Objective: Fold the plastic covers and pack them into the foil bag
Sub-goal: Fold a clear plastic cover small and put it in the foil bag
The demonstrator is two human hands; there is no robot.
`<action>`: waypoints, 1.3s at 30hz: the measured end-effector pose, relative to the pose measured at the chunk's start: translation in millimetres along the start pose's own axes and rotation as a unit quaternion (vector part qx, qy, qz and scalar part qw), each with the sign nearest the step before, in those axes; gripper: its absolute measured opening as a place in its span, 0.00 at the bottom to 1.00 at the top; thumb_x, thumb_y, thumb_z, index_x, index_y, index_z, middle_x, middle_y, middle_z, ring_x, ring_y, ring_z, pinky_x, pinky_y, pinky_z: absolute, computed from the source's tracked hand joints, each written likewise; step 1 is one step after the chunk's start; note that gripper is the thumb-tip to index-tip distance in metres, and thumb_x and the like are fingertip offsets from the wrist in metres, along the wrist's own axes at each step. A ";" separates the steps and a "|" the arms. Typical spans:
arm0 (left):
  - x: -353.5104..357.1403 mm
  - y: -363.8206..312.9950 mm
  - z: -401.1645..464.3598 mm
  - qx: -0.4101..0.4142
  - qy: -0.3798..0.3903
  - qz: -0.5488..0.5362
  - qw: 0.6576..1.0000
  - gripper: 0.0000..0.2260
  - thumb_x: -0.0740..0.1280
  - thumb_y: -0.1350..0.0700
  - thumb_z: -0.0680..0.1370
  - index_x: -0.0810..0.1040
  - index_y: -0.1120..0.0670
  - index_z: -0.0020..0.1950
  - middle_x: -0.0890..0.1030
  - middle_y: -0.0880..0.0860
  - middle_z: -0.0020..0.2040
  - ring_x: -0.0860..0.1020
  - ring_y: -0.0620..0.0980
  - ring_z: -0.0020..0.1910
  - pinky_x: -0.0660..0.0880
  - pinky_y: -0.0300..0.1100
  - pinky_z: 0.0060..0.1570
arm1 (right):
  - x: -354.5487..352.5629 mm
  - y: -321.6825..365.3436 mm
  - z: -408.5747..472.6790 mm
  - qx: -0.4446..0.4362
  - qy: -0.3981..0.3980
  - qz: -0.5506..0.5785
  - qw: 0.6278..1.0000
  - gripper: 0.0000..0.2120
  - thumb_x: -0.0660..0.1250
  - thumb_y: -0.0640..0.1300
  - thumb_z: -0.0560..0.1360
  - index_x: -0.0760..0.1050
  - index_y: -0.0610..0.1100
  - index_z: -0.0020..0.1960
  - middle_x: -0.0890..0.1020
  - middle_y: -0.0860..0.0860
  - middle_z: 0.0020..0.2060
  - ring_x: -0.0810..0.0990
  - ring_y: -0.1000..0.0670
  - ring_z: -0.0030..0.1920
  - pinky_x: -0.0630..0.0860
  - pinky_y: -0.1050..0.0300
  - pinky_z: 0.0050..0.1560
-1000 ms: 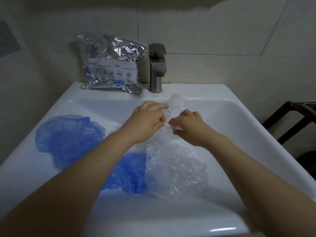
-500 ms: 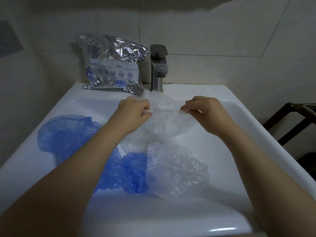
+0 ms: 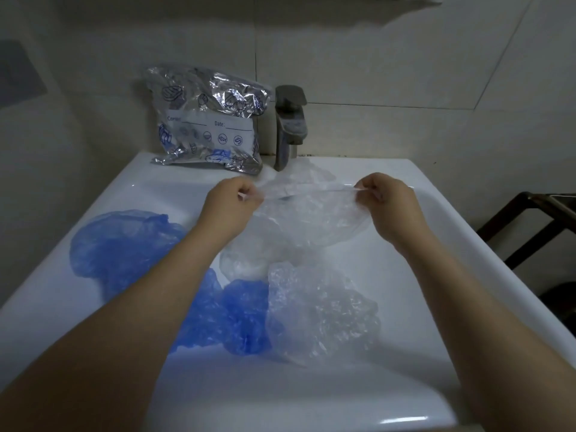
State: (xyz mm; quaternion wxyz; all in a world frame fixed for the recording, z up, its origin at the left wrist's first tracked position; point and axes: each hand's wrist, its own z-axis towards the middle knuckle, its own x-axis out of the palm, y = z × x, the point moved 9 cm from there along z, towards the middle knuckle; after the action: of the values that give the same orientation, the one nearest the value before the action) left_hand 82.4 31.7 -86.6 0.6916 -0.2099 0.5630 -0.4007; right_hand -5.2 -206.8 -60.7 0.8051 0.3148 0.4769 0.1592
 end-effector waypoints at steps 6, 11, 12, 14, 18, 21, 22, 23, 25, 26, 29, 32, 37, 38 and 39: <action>38.7 1.6 -14.0 -0.170 0.145 -0.490 0.842 0.07 0.57 0.62 0.80 0.74 0.56 0.50 0.80 0.54 0.45 0.78 0.51 0.45 0.73 0.44 0.51 | 30.2 -7.3 -9.1 0.130 0.092 0.414 0.896 0.12 0.57 0.30 0.77 0.71 0.41 0.38 0.73 0.48 0.31 0.71 0.52 0.31 0.71 0.62 0.33; 41.9 -12.5 -19.7 -0.188 0.154 -0.592 0.768 0.10 0.55 0.65 0.79 0.74 0.59 0.44 0.82 0.53 0.34 0.80 0.48 0.35 0.79 0.38 0.35 | 31.6 -4.4 -7.6 0.113 0.108 0.429 0.890 0.16 0.53 0.27 0.77 0.72 0.41 0.39 0.75 0.48 0.32 0.72 0.52 0.31 0.69 0.64 0.30; 41.5 -12.3 -19.4 -0.204 0.140 -0.619 0.745 0.10 0.56 0.65 0.79 0.74 0.59 0.44 0.81 0.53 0.32 0.80 0.46 0.31 0.79 0.38 0.33 | 30.3 -4.8 -6.7 0.103 0.110 0.411 0.899 0.15 0.53 0.29 0.78 0.74 0.41 0.43 0.77 0.48 0.35 0.75 0.52 0.33 0.72 0.63 0.34; 39.3 -7.4 -17.0 -0.229 0.120 -0.643 0.721 0.09 0.58 0.64 0.79 0.74 0.57 0.41 0.76 0.51 0.29 0.74 0.43 0.25 0.76 0.35 0.27 | 23.8 -7.0 -3.9 0.083 0.100 0.369 0.920 0.13 0.54 0.31 0.79 0.76 0.41 0.47 0.80 0.47 0.38 0.78 0.51 0.37 0.76 0.60 0.40; 31.0 -2.6 -14.4 -0.156 0.192 -0.390 0.887 0.12 0.65 0.62 0.75 0.77 0.53 0.33 0.65 0.46 0.23 0.61 0.41 0.19 0.56 0.31 0.18 | 8.9 -20.2 6.6 0.074 0.060 0.344 0.934 0.06 0.60 0.32 0.73 0.74 0.34 0.39 0.77 0.49 0.27 0.73 0.53 0.28 0.68 0.61 0.33; 31.3 -3.5 -19.2 -0.129 0.220 -0.249 0.935 0.06 0.68 0.58 0.75 0.80 0.53 0.37 0.72 0.42 0.22 0.65 0.39 0.20 0.59 0.31 0.19 | 17.3 -25.2 5.9 0.114 0.140 0.517 0.836 0.22 0.73 0.42 0.52 0.70 0.32 0.41 0.72 0.41 0.36 0.69 0.45 0.36 0.64 0.56 0.36; 31.4 0.4 -17.3 -0.153 0.207 -0.292 0.921 0.08 0.67 0.57 0.76 0.79 0.53 0.36 0.72 0.43 0.22 0.66 0.39 0.20 0.61 0.30 0.19 | 22.1 -27.0 5.0 0.134 0.163 0.582 0.785 0.23 0.74 0.43 0.49 0.71 0.35 0.39 0.72 0.41 0.39 0.70 0.45 0.38 0.67 0.56 0.38; 32.6 4.4 -16.1 -0.190 0.194 -0.371 0.888 0.11 0.65 0.57 0.76 0.79 0.54 0.34 0.73 0.44 0.22 0.68 0.39 0.21 0.64 0.30 0.20 | 26.1 -25.7 2.0 0.143 0.188 0.635 0.735 0.18 0.74 0.42 0.50 0.73 0.38 0.37 0.74 0.43 0.39 0.71 0.46 0.38 0.69 0.58 0.38; 35.2 6.9 -14.6 -0.226 0.181 -0.539 0.791 0.07 0.66 0.59 0.73 0.81 0.55 0.36 0.80 0.48 0.28 0.76 0.42 0.25 0.74 0.33 0.27 | 28.5 -17.9 -3.0 0.142 0.204 0.709 0.660 0.07 0.71 0.39 0.58 0.73 0.41 0.33 0.75 0.47 0.33 0.73 0.49 0.36 0.70 0.60 0.38; 34.2 3.3 -14.7 -0.216 0.189 -0.597 0.749 0.03 0.69 0.59 0.68 0.81 0.57 0.40 0.82 0.50 0.32 0.79 0.44 0.29 0.77 0.35 0.31 | 31.7 -15.7 -5.7 0.143 0.213 0.724 0.640 0.04 0.68 0.38 0.63 0.73 0.41 0.34 0.75 0.47 0.31 0.73 0.49 0.34 0.70 0.59 0.38; 33.0 -7.9 -16.2 -0.168 0.213 -0.673 0.688 0.13 0.76 0.57 0.58 0.83 0.59 0.40 0.83 0.51 0.34 0.81 0.45 0.33 0.79 0.36 0.36 | 28.6 -18.5 -7.3 0.150 0.182 0.710 0.663 0.10 0.59 0.38 0.75 0.77 0.35 0.42 0.80 0.41 0.35 0.79 0.44 0.37 0.74 0.56 0.43; 31.4 -16.9 -13.4 -0.145 0.169 -0.675 0.703 0.13 0.64 0.57 0.76 0.85 0.56 0.36 0.81 0.46 0.30 0.75 0.39 0.25 0.70 0.29 0.24 | 36.2 -11.0 -7.7 0.162 0.209 0.742 0.616 0.05 0.72 0.38 0.66 0.80 0.39 0.41 0.83 0.46 0.37 0.82 0.48 0.39 0.76 0.56 0.51; 33.2 -28.4 -17.6 -0.124 0.171 -0.631 0.746 0.12 0.62 0.49 0.76 0.82 0.52 0.49 0.83 0.46 0.53 0.68 0.45 0.41 0.63 0.38 0.40 | 42.3 -4.2 -15.3 0.147 0.251 0.714 0.636 0.22 0.83 0.53 0.50 0.81 0.44 0.37 0.80 0.50 0.30 0.78 0.54 0.28 0.77 0.64 0.31; 31.7 -28.7 -18.9 -0.122 0.168 -0.625 0.752 0.11 0.62 0.48 0.75 0.79 0.51 0.51 0.83 0.46 0.54 0.66 0.44 0.38 0.61 0.38 0.37 | 45.3 -10.1 -16.3 0.163 0.238 0.667 0.687 0.24 0.84 0.51 0.47 0.80 0.43 0.38 0.80 0.49 0.30 0.78 0.54 0.27 0.77 0.64 0.29; 29.7 -29.6 -19.6 -0.118 0.168 -0.622 0.756 0.09 0.62 0.48 0.74 0.76 0.50 0.50 0.83 0.44 0.52 0.65 0.41 0.33 0.60 0.36 0.33 | 48.8 -14.6 -17.8 0.182 0.232 0.624 0.724 0.25 0.83 0.47 0.49 0.79 0.42 0.42 0.79 0.48 0.31 0.78 0.54 0.27 0.77 0.63 0.30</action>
State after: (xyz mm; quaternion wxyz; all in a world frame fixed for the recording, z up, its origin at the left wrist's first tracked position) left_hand 55.8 -6.0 -88.3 0.1540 -0.5231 0.4583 -0.7019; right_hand 2.8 -184.3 -109.1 0.3154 0.6350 0.3647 0.6035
